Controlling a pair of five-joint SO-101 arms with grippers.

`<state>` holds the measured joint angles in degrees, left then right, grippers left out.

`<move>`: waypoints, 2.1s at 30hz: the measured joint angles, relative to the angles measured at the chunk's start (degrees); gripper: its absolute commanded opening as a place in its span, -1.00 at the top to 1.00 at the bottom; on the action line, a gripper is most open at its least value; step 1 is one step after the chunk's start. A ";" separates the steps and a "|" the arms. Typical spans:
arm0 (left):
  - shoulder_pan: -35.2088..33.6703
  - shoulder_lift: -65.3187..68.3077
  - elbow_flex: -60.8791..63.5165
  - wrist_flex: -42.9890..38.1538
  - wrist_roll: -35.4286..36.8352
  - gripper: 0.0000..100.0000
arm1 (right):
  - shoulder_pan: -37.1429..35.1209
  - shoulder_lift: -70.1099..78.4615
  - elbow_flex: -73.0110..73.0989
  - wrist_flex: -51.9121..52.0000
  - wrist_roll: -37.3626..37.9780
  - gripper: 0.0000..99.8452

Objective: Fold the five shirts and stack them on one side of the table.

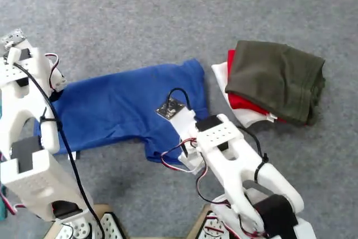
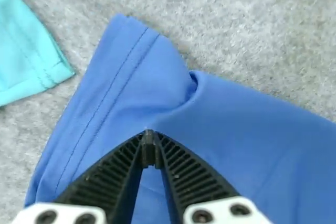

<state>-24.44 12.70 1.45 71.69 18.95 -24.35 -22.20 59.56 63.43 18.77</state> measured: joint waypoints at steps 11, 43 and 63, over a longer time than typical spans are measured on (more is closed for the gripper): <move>-1.05 13.01 -5.71 -2.99 0.00 0.94 | 2.64 -9.14 -18.37 3.43 5.45 0.97; -2.02 17.23 -10.90 -3.87 -3.78 0.94 | 13.27 54.24 -79.56 7.91 4.22 0.97; -7.47 25.76 -20.48 -7.30 -4.84 0.94 | 15.38 73.14 -96.26 11.25 1.41 0.97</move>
<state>-31.91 38.46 -19.03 64.40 14.11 -8.97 50.95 -36.70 74.68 20.18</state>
